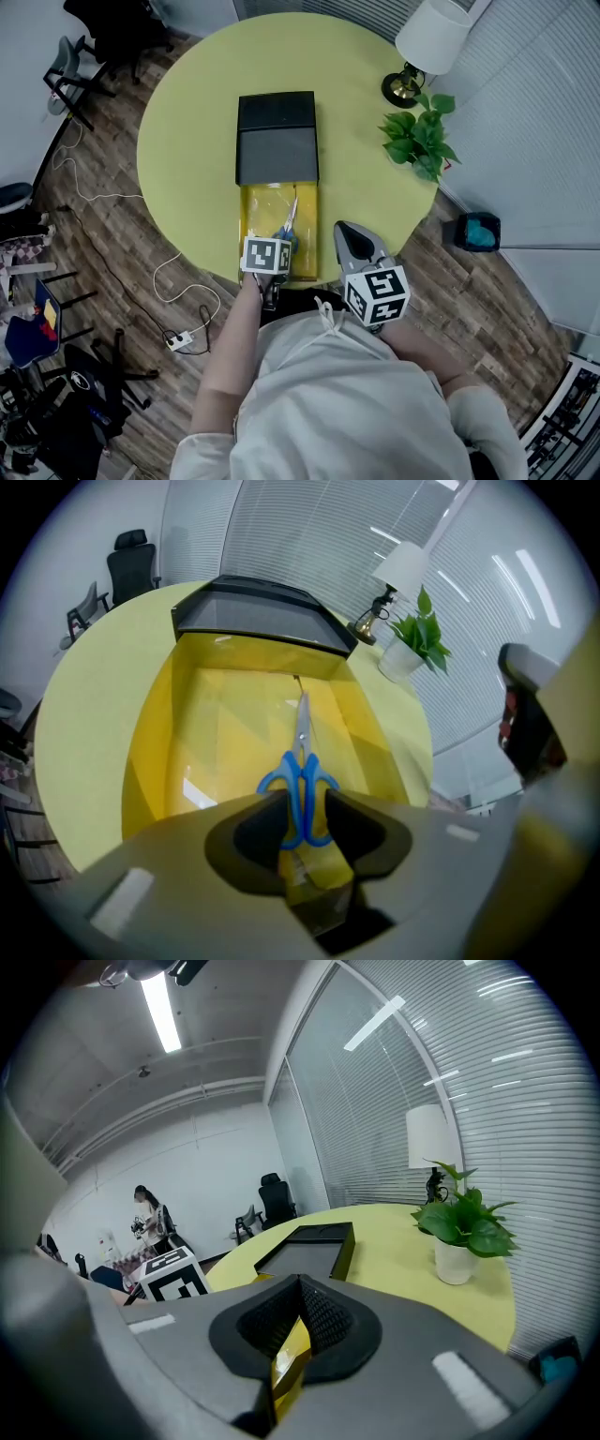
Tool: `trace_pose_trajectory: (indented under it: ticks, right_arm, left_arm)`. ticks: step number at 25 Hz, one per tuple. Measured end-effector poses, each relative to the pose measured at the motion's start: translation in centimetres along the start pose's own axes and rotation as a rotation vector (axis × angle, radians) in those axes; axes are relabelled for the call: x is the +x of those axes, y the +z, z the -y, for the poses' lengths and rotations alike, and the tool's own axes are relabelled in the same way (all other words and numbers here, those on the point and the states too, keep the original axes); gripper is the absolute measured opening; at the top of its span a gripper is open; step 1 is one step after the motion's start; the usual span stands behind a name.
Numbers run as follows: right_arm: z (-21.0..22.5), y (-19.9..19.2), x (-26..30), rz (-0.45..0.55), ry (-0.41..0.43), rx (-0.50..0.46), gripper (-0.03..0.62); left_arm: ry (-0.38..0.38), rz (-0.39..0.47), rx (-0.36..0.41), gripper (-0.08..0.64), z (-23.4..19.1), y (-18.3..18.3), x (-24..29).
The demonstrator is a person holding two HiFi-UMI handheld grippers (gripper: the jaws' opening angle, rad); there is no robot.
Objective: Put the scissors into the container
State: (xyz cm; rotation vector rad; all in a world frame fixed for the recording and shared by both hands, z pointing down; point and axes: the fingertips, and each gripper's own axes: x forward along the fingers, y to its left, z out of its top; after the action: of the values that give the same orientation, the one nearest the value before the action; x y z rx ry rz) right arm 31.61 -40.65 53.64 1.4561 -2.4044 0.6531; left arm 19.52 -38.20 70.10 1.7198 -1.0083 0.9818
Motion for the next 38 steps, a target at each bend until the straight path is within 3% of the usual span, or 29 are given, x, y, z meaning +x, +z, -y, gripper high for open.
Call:
trace_pose_trajectory:
  ticks: [4,11,14,20,26,30,33,35,38]
  right_arm:
    - [-0.4,-0.6,0.0,-0.018,0.005,-0.005,0.0]
    - [-1.0,-0.6,-0.4,-0.024,0.006,-0.011,0.0]
    - [-1.7,-0.3,-0.4,-0.022,0.021,-0.025,0.0]
    - [-2.5,0.6,-0.9,0.002,0.022,-0.038,0.0]
    - [-2.3,2.5,-1.8,0.038,-0.017,-0.054,0.0]
    - [-2.0,3.6,-2.4,0.064,-0.032,-0.049,0.0]
    - [-2.2,4.4,-2.6,0.085,-0.035,-0.051,0.0]
    - [-2.4,4.9,-2.8,0.099,-0.039,-0.057,0.0]
    - [-3.0,5.2,-2.8,0.112,-0.03,-0.067,-0.001]
  left_arm:
    - [0.007,0.071,-0.012,0.17,0.1,0.7,-0.8]
    - [0.011,0.104,-0.023,0.17,-0.5,0.9,-2.2]
    - [0.026,0.165,-0.004,0.153,-0.2,2.1,-3.6]
    - [0.098,0.408,0.084,0.012,1.2,5.9,-8.9]
    - [0.051,0.622,0.181,0.008,5.0,9.2,-15.0]
    - [0.045,0.882,0.267,0.006,7.4,11.1,-20.1]
    - [0.115,1.072,0.371,0.006,8.6,11.6,-23.6]
    - [0.142,1.128,0.409,0.006,9.1,11.4,-24.8]
    - [0.128,1.131,0.391,0.006,9.1,11.1,-25.1]
